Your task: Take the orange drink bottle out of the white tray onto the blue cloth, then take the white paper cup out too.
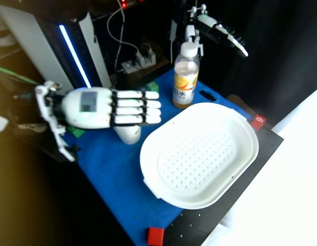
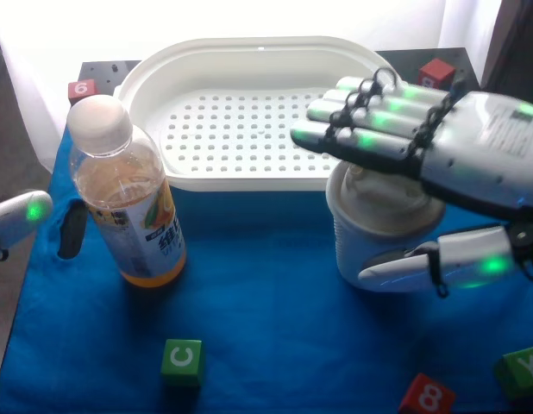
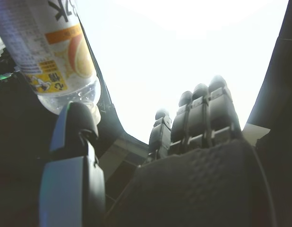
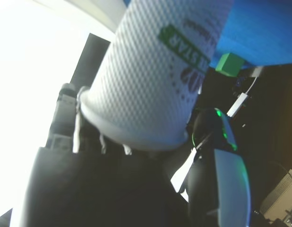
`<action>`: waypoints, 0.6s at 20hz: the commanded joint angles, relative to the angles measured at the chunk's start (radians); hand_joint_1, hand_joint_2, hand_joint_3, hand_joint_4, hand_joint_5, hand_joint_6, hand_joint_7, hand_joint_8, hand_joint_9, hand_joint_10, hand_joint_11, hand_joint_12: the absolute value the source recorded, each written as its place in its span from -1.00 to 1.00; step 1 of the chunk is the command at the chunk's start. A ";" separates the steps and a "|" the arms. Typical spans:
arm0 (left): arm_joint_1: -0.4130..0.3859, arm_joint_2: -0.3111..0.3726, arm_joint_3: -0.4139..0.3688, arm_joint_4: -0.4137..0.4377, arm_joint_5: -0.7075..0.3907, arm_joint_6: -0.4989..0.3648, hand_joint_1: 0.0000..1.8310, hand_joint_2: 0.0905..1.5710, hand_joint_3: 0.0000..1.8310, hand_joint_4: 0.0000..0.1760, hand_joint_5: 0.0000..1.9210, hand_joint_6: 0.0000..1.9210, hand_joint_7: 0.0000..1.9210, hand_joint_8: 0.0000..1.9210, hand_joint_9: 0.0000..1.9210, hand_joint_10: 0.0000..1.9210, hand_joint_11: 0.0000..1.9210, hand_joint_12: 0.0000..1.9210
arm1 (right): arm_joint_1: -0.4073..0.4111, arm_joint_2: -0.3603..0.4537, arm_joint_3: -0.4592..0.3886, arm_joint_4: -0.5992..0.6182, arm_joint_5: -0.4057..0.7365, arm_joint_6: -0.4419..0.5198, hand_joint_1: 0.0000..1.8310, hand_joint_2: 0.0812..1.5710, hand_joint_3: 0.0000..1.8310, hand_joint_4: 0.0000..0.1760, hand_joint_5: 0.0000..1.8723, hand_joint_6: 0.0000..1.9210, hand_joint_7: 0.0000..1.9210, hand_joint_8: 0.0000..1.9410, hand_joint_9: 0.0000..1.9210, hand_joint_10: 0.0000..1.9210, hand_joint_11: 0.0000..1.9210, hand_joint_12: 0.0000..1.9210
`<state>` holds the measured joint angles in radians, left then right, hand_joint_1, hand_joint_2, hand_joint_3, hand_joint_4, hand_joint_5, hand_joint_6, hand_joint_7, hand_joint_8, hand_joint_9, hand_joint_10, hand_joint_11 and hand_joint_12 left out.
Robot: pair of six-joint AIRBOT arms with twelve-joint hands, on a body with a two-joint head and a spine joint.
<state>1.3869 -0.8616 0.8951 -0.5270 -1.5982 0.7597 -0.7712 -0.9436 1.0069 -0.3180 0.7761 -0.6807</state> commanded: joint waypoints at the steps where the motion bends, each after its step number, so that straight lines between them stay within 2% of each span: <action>1: -0.002 0.006 0.000 0.005 -0.131 -0.007 -0.26 0.35 -1.00 1.00 -1.00 -1.00 -1.00 -1.00 -1.00 -1.00 -0.98 -0.98 | 0.009 0.006 -0.010 0.028 0.162 0.001 -0.60 0.10 -0.85 0.84 -1.00 -1.00 -1.00 -1.00 -1.00 -1.00 -1.00 -0.67; 2: -0.001 0.005 -0.001 0.005 -0.131 -0.007 -0.27 0.36 -1.00 1.00 -1.00 -1.00 -1.00 -1.00 -1.00 -1.00 -0.99 -0.99 | 0.009 0.014 -0.014 0.035 0.185 0.001 -0.58 0.07 -0.82 0.97 -1.00 -1.00 -1.00 -1.00 -1.00 -1.00 -1.00 -0.93; 4: -0.001 0.005 -0.001 0.004 -0.131 -0.007 -0.29 0.34 -1.00 1.00 -1.00 -1.00 -1.00 -1.00 -1.00 -1.00 -0.98 -0.98 | 0.009 0.037 -0.025 0.055 0.248 0.001 -0.56 0.09 -0.88 0.97 -1.00 -1.00 -1.00 -1.00 -1.00 -1.00 -1.00 -1.00; 5: 0.000 0.006 -0.001 0.004 -0.131 -0.007 -0.30 0.33 -1.00 1.00 -1.00 -1.00 -1.00 -1.00 -1.00 -1.00 -0.99 -0.98 | 0.009 0.053 -0.031 0.067 0.280 0.001 -0.61 0.07 -0.89 0.75 -1.00 -1.00 -1.00 -1.00 -1.00 -1.00 -1.00 -1.00; 6: 0.000 0.006 -0.001 0.005 -0.131 -0.008 -0.33 0.32 -1.00 1.00 -1.00 -1.00 -1.00 -1.00 -1.00 -1.00 -1.00 -0.98 | 0.009 0.076 -0.038 0.087 0.320 0.001 -0.59 0.05 -0.90 0.81 -1.00 -1.00 -1.00 -1.00 -1.00 -1.00 -1.00 -1.00; 7: 0.000 0.007 -0.001 0.007 -0.131 -0.008 -0.33 0.32 -1.00 1.00 -1.00 -1.00 -1.00 -1.00 -1.00 -1.00 -1.00 -0.99 | 0.009 0.091 -0.041 0.101 0.344 0.001 -0.58 0.05 -0.91 0.10 -1.00 -1.00 -1.00 -1.00 -1.00 -1.00 -1.00 -1.00; 8: 0.000 0.010 -0.001 0.010 -0.132 -0.009 -0.34 0.32 -1.00 1.00 -1.00 -1.00 -1.00 -1.00 -1.00 -1.00 -1.00 -0.99 | 0.007 0.106 -0.045 0.119 0.371 0.000 -0.59 0.07 -0.90 0.12 -1.00 -1.00 -1.00 -1.00 -1.00 -1.00 -1.00 -1.00; 9: -0.001 0.012 -0.001 0.011 -0.132 -0.010 -0.35 0.33 -1.00 1.00 -1.00 -1.00 -1.00 -1.00 -1.00 -1.00 -1.00 -1.00 | 0.006 0.115 -0.046 0.145 0.387 -0.016 -0.64 0.42 -0.88 -0.63 -1.00 -1.00 -1.00 -1.00 -1.00 -1.00 -1.00 -1.00; 10: -0.001 0.013 0.000 0.012 -0.132 -0.010 -0.35 0.33 -1.00 1.00 -1.00 -1.00 -1.00 -1.00 -1.00 -1.00 -1.00 -1.00 | 0.005 0.120 -0.047 0.163 0.392 -0.031 -0.64 0.42 -0.88 -0.63 -1.00 -1.00 -1.00 -1.00 -1.00 -1.00 -1.00 -1.00; 12: -0.001 0.021 0.003 0.017 -0.133 -0.011 -0.34 0.33 -1.00 0.98 -1.00 -1.00 -1.00 -1.00 -1.00 -1.00 -1.00 -1.00 | 0.000 0.127 -0.047 0.215 0.405 -0.069 -0.53 0.59 -0.93 -0.93 -1.00 -1.00 -1.00 -1.00 -1.00 -1.00 -1.00 -1.00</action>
<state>1.3888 -0.8536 0.8951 -0.5148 -1.5990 0.7582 -0.7780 -0.8181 0.9653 -0.1211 1.0546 -0.7525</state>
